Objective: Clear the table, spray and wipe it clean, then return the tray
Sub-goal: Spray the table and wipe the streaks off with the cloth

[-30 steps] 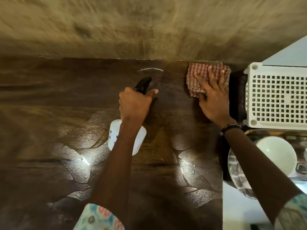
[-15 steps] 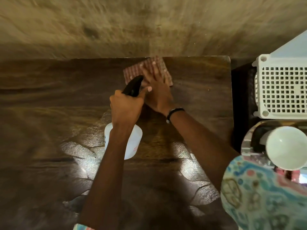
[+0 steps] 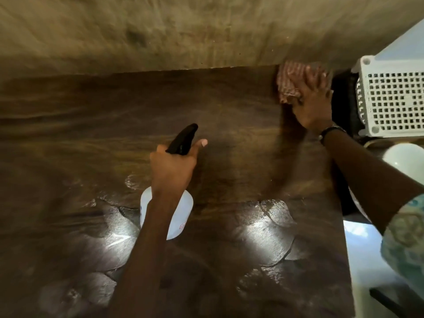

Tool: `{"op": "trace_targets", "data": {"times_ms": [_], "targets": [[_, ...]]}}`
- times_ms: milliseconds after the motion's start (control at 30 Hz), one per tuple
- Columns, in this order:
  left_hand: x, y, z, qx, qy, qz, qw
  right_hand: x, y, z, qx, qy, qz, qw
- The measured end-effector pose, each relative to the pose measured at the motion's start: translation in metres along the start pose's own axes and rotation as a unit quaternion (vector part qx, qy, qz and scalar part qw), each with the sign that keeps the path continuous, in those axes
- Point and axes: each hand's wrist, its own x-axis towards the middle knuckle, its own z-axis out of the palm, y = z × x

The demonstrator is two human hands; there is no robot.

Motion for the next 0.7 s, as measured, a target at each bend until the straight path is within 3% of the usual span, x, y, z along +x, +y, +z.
{"op": "trace_targets", "data": {"times_ms": [100, 200, 300, 433, 567, 633, 700], "targets": [[-0.005, -0.014, -0.005, -0.004, 0.004, -0.006, 1.0, -0.038, -0.01, 0.012, 0.025, 0.034, 0.118, 0.992], [-0.013, -0.023, -0.009, -0.015, -0.002, -0.021, 1.0, -0.079, -0.046, 0.028, 0.033, 0.035, 0.135, 0.99], [-0.02, -0.033, -0.011, -0.021, 0.002, -0.036, 0.999, -0.108, -0.09, 0.044, 0.041, 0.037, 0.053, 0.997], [-0.033, -0.046, -0.015, -0.012, 0.009, -0.023, 1.0, -0.15, -0.131, 0.069, 0.026, 0.002, -0.12, 0.992], [-0.048, -0.059, -0.016, -0.003, 0.008, -0.018, 1.0, -0.206, -0.104, 0.084, -0.021, -0.034, -0.293, 0.955], [-0.057, -0.066, -0.016, -0.006, 0.006, -0.02, 1.0, -0.217, -0.069, 0.078, -0.049, -0.05, -0.309, 0.948], [-0.067, -0.071, -0.017, -0.002, 0.001, -0.025, 1.0, -0.217, -0.041, 0.066, -0.051, -0.042, -0.269, 0.961]]}}
